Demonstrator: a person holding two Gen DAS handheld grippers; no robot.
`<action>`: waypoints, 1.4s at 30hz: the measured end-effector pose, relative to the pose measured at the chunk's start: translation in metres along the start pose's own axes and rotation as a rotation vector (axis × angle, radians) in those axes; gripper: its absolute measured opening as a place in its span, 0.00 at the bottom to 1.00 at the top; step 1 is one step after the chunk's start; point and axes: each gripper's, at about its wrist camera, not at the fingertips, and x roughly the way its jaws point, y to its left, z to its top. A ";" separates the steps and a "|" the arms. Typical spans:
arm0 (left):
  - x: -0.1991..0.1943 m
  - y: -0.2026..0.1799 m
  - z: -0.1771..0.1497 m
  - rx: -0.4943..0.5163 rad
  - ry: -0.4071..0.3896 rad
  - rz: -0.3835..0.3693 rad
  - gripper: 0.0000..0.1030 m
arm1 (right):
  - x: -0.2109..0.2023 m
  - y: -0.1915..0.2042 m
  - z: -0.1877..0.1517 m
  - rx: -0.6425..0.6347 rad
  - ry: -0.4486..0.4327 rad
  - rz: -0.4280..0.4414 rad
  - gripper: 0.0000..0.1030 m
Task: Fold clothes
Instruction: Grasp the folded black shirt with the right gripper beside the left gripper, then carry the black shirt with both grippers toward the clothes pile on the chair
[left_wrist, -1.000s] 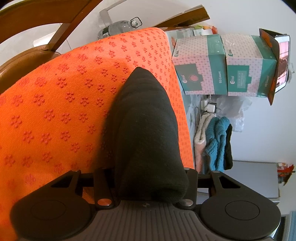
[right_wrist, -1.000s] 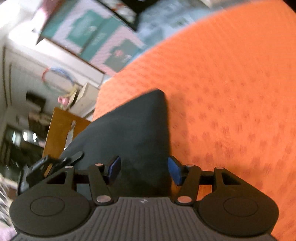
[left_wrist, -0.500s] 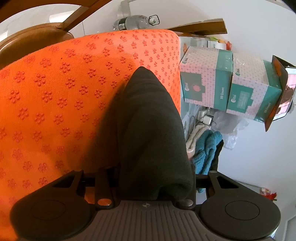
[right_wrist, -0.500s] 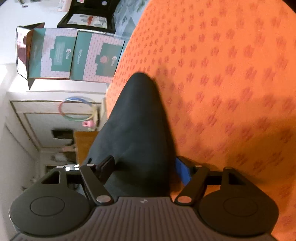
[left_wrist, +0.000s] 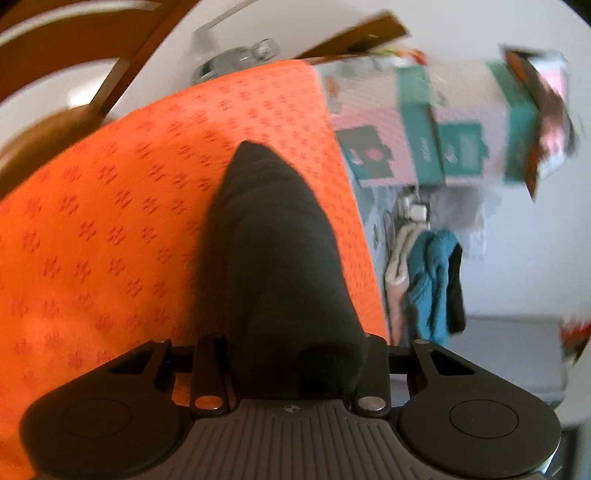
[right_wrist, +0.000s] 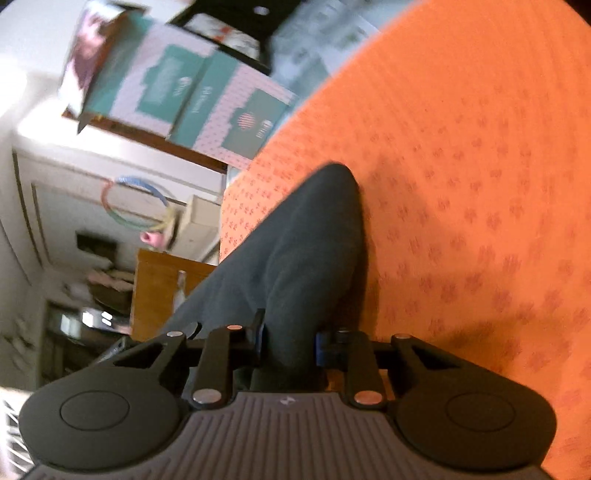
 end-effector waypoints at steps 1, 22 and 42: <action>-0.001 -0.005 -0.004 0.034 0.000 0.003 0.40 | -0.005 0.006 -0.001 -0.032 -0.009 -0.018 0.25; 0.034 -0.102 -0.121 0.534 0.176 -0.004 0.40 | -0.173 -0.035 -0.052 -0.010 -0.272 -0.168 0.24; 0.129 -0.178 -0.354 0.521 0.183 -0.065 0.40 | -0.406 -0.192 -0.027 -0.061 -0.374 -0.187 0.24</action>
